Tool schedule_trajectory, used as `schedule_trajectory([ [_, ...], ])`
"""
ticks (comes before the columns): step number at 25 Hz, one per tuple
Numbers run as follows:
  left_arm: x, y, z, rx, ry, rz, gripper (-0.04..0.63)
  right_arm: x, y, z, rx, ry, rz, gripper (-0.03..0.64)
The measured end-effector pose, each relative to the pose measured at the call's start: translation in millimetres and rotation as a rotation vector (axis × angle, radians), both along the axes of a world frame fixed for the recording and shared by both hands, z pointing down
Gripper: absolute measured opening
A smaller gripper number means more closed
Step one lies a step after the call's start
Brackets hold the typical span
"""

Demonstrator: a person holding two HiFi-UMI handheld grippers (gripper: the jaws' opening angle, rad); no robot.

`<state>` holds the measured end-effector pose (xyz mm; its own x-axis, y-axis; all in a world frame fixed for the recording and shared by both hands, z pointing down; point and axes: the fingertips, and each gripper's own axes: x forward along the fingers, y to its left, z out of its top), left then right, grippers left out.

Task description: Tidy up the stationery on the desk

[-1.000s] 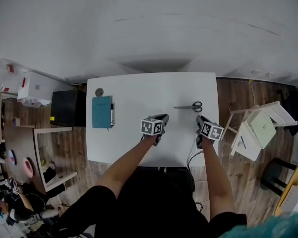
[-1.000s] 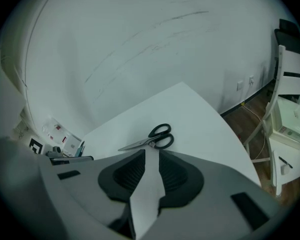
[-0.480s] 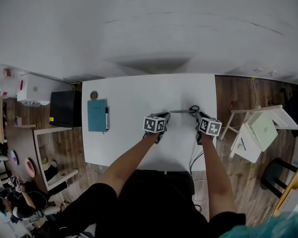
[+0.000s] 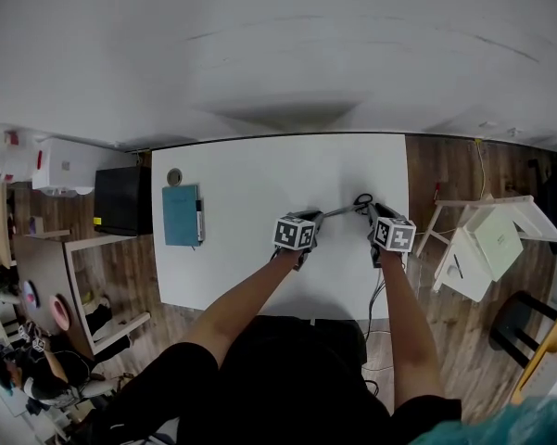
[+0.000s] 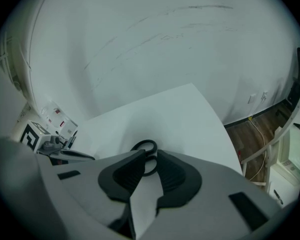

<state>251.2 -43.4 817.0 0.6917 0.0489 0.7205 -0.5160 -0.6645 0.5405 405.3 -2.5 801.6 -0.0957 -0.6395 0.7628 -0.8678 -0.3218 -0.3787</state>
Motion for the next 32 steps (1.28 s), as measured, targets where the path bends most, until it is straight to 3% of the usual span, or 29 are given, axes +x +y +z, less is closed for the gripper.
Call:
schedule_trajectory([
  [6, 2.5, 14.0, 2.4, -0.023, -0.011, 0.032, 0.021, 6.0, 0.9, 4.2, -0.014, -0.003, 0.025, 0.084],
  [12, 4.8, 10.9, 0.9, -0.025, -0.013, 0.049, 0.02, -7.7, 7.6, 7.6, -0.033, -0.015, -0.029, 0.084],
  [19, 4.3, -7.9, -0.7, -0.019, -0.01, 0.055, 0.02, -92.1, 49.7, 12.7, -0.076, -0.083, -0.131, 0.084],
  [23, 10.0, -8.7, -0.9, -0.004, -0.02, 0.045, 0.021, -118.3, 47.1, 12.1, -0.062, -0.09, -0.125, 0.078],
  [26, 10.1, -7.6, -1.5, -0.003, -0.014, 0.029, 0.021, -108.8, 37.2, 3.5, -0.022, -0.11, -0.057, 0.08],
  [32, 28.0, -19.5, -5.6, 0.008, 0.025, 0.002, 0.021, -52.9, 19.3, -3.5, 0.024, -0.02, 0.032, 0.08],
])
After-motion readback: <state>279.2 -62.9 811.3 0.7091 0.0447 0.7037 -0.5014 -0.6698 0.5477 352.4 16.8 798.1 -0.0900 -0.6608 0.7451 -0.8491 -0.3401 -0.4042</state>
